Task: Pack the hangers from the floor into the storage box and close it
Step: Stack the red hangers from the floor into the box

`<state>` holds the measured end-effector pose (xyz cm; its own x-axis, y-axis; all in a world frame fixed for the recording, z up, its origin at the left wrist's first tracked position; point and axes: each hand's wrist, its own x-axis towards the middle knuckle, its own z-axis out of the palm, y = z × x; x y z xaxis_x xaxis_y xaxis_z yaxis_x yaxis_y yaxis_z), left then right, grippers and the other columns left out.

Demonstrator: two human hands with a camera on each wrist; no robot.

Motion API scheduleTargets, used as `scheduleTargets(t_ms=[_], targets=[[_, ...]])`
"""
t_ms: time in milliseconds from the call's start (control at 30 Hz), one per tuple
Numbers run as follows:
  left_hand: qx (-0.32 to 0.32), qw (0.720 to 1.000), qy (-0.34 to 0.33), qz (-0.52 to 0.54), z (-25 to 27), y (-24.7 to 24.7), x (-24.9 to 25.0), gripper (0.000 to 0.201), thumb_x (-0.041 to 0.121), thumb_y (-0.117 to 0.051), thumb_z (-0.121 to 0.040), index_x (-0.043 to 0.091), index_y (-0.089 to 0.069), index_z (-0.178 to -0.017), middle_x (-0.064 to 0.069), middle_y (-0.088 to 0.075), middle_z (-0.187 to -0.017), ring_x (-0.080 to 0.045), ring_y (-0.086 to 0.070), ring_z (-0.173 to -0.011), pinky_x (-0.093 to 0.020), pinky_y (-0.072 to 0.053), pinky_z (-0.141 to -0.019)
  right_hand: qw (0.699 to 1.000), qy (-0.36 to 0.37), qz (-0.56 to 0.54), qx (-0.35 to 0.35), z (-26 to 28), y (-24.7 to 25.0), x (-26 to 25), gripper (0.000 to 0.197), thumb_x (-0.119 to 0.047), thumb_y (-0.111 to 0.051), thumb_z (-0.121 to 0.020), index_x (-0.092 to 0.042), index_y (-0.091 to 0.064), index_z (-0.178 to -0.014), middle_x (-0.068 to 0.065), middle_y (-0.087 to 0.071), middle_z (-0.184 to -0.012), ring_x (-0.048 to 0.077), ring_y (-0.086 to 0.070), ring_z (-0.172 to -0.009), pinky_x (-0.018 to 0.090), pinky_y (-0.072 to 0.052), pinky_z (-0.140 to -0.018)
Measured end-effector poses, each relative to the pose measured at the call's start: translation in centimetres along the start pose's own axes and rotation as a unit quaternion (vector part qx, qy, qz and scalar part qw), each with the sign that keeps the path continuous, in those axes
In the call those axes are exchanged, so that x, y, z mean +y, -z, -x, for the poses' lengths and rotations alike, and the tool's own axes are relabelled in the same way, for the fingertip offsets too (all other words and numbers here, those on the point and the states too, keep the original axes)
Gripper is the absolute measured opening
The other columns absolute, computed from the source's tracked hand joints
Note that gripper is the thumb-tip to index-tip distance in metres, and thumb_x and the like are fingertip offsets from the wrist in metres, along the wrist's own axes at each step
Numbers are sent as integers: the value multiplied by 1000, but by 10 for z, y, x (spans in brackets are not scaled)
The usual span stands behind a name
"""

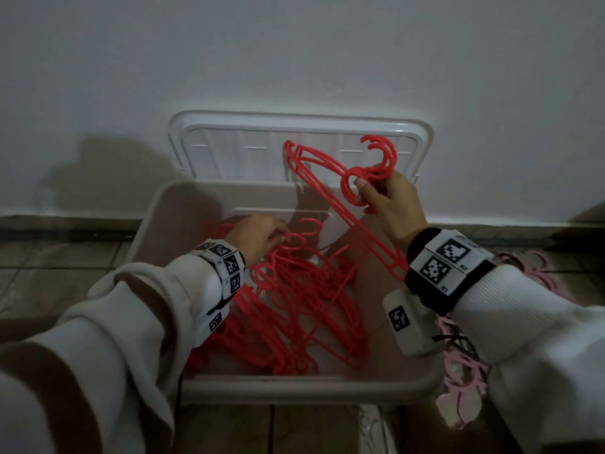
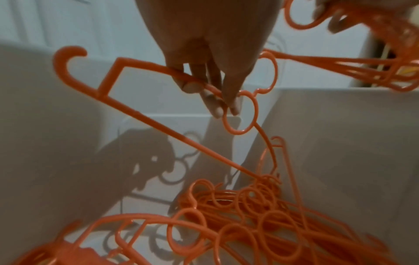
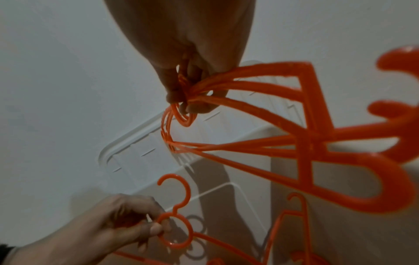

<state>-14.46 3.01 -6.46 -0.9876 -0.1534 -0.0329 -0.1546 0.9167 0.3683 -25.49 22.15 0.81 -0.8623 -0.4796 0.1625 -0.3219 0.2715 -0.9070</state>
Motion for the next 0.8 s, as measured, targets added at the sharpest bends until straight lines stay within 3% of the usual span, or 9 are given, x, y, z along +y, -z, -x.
scheduleTargets(t_ms=[67, 133, 233, 367, 500, 567, 667, 733, 800], targets=[[3, 1000, -10, 10, 4, 2, 3, 22, 11, -57, -89, 11, -68, -108, -6, -68, -106, -22, -62, -100, -23, -41, -82, 1000, 0, 2, 1, 1, 1, 1, 23, -10, -53, -92, -2, -58, -113, 5, -60, -80, 5, -56, -61, 18, -47, -57], [3, 999, 11, 46, 9, 3, 6, 20, 7, -58, -88, 6, -69, -105, -8, -68, -100, -21, -63, -95, -16, -37, -74, 1000, -4, 4, 0, 1, 1, 2, 23, -12, -53, -92, -3, -58, -113, 3, -60, -79, 3, -56, -61, 14, -46, -54], [13, 990, 50, 128, 17, 8, 7, 20, -2, -55, -88, -1, -66, -105, -10, -66, -87, -16, -61, -75, -6, -39, -63, 1000, -2, 14, -2, 1, 0, 2, 24, -13, -54, -92, -4, -59, -113, 3, -61, -81, -5, -57, -55, 10, -46, -53], [42, 993, 54, 92, 24, 12, -2, 21, -1, -54, -87, 2, -65, -104, -3, -61, -88, -18, -60, -85, -16, -40, -71, 1000, 9, 27, -4, 3, 2, 3, 24, -12, -54, -92, -3, -59, -113, 3, -61, -82, -13, -55, -50, 6, -45, -50], [-14, 992, 74, 100, 28, 9, -5, 16, 7, -58, -88, 7, -69, -100, -10, -70, -91, -22, -65, -86, -24, -45, -75, 999, 12, 41, -9, 4, 3, 1, 25, -12, -54, -92, -2, -59, -114, 5, -62, -84, -3, -57, -57, 9, -46, -53], [-54, 992, 61, 100, 29, 7, -2, 15, 12, -59, -88, 12, -69, -99, -5, -69, -87, -16, -63, -80, -18, -45, -68, 999, 14, 45, -10, 5, 4, 0, 26, -12, -53, -92, -1, -59, -115, 5, -62, -85, 0, -56, -61, 8, -46, -53], [-72, 990, 51, 106, 28, 5, 7, 13, 14, -62, -87, 14, -70, -97, 11, -56, -68, 0, -53, -59, -4, -34, -56, 998, 20, 52, -10, 5, 5, 0, 27, -12, -54, -92, 0, -59, -116, 5, -61, -86, -4, -57, -56, 4, -45, -52], [-75, 989, 45, 121, 28, 3, 13, 12, 13, -63, -87, 14, -71, -96, 18, -50, -62, 7, -46, -53, -4, -34, -54, 998, 24, 57, -11, 5, 5, 2, 26, -11, -54, -92, 0, -59, -114, 4, -61, -85, -13, -56, -52, 3, -44, -51], [-81, 985, 44, 143, 28, 1, 18, 13, 13, -64, -86, 15, -72, -95, 17, -50, -61, 5, -46, -51, -9, -37, -55, 998, 23, 57, -12, 5, 4, 3, 25, -11, -54, -92, 1, -59, -113, 3, -60, -82, -16, -55, -51, 5, -46, -52]])
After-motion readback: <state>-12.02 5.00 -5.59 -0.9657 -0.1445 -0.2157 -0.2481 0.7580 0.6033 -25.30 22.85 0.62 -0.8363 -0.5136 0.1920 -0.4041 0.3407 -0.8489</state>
